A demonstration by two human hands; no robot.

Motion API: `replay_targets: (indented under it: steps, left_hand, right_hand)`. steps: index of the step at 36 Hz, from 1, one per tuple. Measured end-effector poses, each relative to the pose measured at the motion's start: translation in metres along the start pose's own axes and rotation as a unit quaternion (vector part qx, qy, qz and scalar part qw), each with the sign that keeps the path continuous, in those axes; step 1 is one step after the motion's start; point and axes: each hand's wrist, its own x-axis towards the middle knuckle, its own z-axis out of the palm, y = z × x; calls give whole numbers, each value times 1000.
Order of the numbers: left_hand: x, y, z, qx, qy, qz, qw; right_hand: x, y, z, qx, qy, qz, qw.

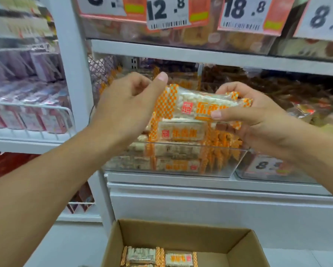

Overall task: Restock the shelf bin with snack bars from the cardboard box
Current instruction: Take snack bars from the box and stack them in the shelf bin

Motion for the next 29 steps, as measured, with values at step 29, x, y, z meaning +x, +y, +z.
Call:
replay_targets:
  steps: [29]
  left_hand:
    - [20,-69,-10,381,-70,176,905]
  right_hand:
    - [140,15,-7,-525,104,14,845]
